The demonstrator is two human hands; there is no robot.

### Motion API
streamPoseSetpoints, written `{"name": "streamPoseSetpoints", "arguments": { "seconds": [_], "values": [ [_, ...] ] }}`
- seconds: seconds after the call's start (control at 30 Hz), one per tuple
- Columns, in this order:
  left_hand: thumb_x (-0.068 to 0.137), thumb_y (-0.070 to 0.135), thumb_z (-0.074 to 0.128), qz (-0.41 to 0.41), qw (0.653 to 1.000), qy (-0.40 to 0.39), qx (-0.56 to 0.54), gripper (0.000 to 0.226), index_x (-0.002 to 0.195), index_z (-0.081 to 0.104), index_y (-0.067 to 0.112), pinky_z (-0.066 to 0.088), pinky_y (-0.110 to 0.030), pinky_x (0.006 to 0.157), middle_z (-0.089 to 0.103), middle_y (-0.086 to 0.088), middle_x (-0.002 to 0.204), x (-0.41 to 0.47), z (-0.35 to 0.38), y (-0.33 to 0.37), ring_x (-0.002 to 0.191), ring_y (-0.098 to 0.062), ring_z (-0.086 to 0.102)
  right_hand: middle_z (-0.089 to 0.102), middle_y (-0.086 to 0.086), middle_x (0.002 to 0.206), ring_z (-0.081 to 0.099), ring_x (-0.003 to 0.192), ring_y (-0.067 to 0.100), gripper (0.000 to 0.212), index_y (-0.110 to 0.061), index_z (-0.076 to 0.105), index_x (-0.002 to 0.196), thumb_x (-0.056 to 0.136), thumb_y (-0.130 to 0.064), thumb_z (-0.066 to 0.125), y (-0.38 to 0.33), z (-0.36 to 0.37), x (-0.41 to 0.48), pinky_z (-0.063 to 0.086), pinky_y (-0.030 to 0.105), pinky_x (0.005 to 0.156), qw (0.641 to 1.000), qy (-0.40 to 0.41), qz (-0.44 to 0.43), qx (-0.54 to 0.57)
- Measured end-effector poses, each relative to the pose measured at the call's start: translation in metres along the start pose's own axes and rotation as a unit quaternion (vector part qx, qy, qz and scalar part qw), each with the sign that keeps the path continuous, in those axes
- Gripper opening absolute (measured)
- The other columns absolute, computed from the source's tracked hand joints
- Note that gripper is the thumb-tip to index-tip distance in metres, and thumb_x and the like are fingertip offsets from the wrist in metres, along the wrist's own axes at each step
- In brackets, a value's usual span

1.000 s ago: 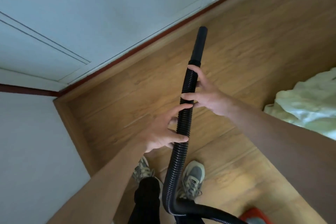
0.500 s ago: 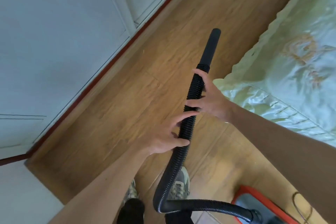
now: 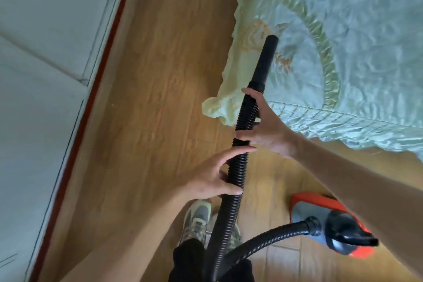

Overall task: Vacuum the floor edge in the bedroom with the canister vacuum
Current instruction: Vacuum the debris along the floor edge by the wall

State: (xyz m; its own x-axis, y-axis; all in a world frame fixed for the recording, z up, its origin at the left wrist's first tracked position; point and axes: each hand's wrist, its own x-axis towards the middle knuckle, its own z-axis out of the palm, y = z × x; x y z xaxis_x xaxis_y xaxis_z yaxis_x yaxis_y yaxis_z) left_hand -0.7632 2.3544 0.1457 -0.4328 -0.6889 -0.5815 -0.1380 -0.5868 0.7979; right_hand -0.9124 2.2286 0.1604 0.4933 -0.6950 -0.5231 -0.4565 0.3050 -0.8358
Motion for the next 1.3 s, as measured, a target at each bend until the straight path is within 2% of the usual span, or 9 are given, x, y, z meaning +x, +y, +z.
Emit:
{"name": "streamPoseSetpoints", "arguments": {
  "seconds": [0.1, 0.3, 0.47, 0.6, 0.73, 0.87, 1.0, 1.07, 1.3],
  "values": [
    [0.080, -0.007, 0.074, 0.010, 0.998, -0.037, 0.046, 0.091, 0.136, 0.045, 0.058, 0.061, -0.044, 0.085, 0.038, 0.020, 0.143, 0.012, 0.005, 0.017, 0.101, -0.029, 0.070, 0.050, 0.010, 0.105, 0.059, 0.076, 0.019, 0.097, -0.038, 0.028, 0.147, 0.077, 0.008, 0.077, 0.004, -0.020, -0.019, 0.059, 0.040, 0.074, 0.998, 0.049, 0.009, 0.031],
    [0.079, -0.001, 0.075, 0.035, 0.982, -0.108, 0.152, 0.091, 0.136, 0.042, 0.061, 0.058, -0.047, 0.090, 0.036, 0.021, 0.148, 0.034, 0.032, 0.040, 0.110, -0.034, 0.063, 0.049, 0.009, 0.117, 0.059, 0.088, 0.022, 0.101, -0.040, 0.028, 0.147, 0.073, 0.004, 0.082, 0.029, -0.049, -0.063, 0.058, 0.025, 0.072, 0.982, 0.160, 0.012, 0.097],
    [0.079, 0.004, 0.076, 0.081, 0.954, -0.166, 0.236, 0.087, 0.137, 0.039, 0.058, 0.045, -0.014, 0.095, 0.029, 0.057, 0.131, 0.047, 0.074, 0.054, 0.124, 0.018, 0.039, 0.052, 0.007, 0.114, 0.062, 0.092, 0.018, 0.102, -0.040, 0.025, 0.147, 0.074, 0.002, 0.082, 0.054, -0.068, -0.119, 0.060, 0.029, 0.078, 0.963, 0.234, 0.012, 0.133],
    [0.079, 0.007, 0.077, 0.084, 0.935, -0.215, 0.269, 0.084, 0.143, 0.041, 0.048, 0.044, -0.026, 0.102, 0.030, 0.054, 0.136, 0.060, 0.116, 0.053, 0.129, 0.013, 0.040, 0.047, -0.009, 0.122, 0.055, 0.105, 0.007, 0.104, -0.039, 0.025, 0.149, 0.073, -0.002, 0.085, 0.086, -0.081, -0.168, 0.059, 0.025, 0.082, 0.936, 0.315, 0.032, 0.154],
    [0.080, 0.003, 0.076, 0.082, 0.914, -0.270, 0.291, 0.082, 0.145, 0.042, 0.040, 0.042, -0.006, 0.092, 0.031, 0.058, 0.130, 0.070, 0.162, 0.050, 0.125, 0.021, 0.037, 0.053, -0.002, 0.116, 0.060, 0.094, 0.009, 0.100, -0.039, 0.026, 0.148, 0.074, -0.004, 0.085, 0.127, -0.085, -0.223, 0.056, 0.020, 0.069, 0.909, 0.367, 0.064, 0.188],
    [0.080, 0.004, 0.077, 0.063, 0.896, -0.311, 0.309, 0.084, 0.146, 0.041, 0.042, 0.054, -0.031, 0.096, 0.037, 0.043, 0.140, 0.075, 0.208, 0.036, 0.129, 0.004, 0.044, 0.058, 0.005, 0.107, 0.066, 0.084, 0.018, 0.094, -0.039, 0.029, 0.146, 0.077, -0.004, 0.083, 0.167, -0.082, -0.273, 0.062, 0.030, 0.066, 0.880, 0.406, 0.104, 0.225],
    [0.080, 0.002, 0.076, 0.057, 0.871, -0.346, 0.343, 0.084, 0.143, 0.041, 0.044, 0.045, -0.015, 0.098, 0.036, 0.048, 0.137, 0.078, 0.255, 0.022, 0.125, 0.016, 0.041, 0.059, 0.013, 0.116, 0.070, 0.094, 0.027, 0.089, -0.044, 0.035, 0.139, 0.075, -0.006, 0.084, 0.212, -0.075, -0.315, 0.063, 0.046, 0.073, 0.850, 0.436, 0.121, 0.269],
    [0.079, 0.004, 0.077, 0.048, 0.858, -0.363, 0.359, 0.083, 0.145, 0.042, 0.043, 0.041, -0.018, 0.105, 0.038, 0.039, 0.144, 0.081, 0.278, 0.013, 0.130, 0.013, 0.040, 0.058, 0.013, 0.117, 0.069, 0.098, 0.033, 0.088, -0.045, 0.036, 0.137, 0.075, -0.004, 0.083, 0.234, -0.072, -0.335, 0.062, 0.052, 0.072, 0.837, 0.443, 0.128, 0.296],
    [0.080, 0.018, 0.078, -0.006, 0.816, -0.408, 0.410, 0.084, 0.144, 0.036, 0.054, 0.042, -0.047, 0.112, 0.036, 0.023, 0.152, 0.096, 0.353, -0.021, 0.139, -0.003, 0.038, 0.057, 0.019, 0.121, 0.071, 0.092, 0.034, 0.083, -0.040, 0.036, 0.137, 0.079, 0.003, 0.078, 0.303, -0.065, -0.397, 0.062, 0.034, 0.062, 0.799, 0.450, 0.145, 0.372]
  ]
}}
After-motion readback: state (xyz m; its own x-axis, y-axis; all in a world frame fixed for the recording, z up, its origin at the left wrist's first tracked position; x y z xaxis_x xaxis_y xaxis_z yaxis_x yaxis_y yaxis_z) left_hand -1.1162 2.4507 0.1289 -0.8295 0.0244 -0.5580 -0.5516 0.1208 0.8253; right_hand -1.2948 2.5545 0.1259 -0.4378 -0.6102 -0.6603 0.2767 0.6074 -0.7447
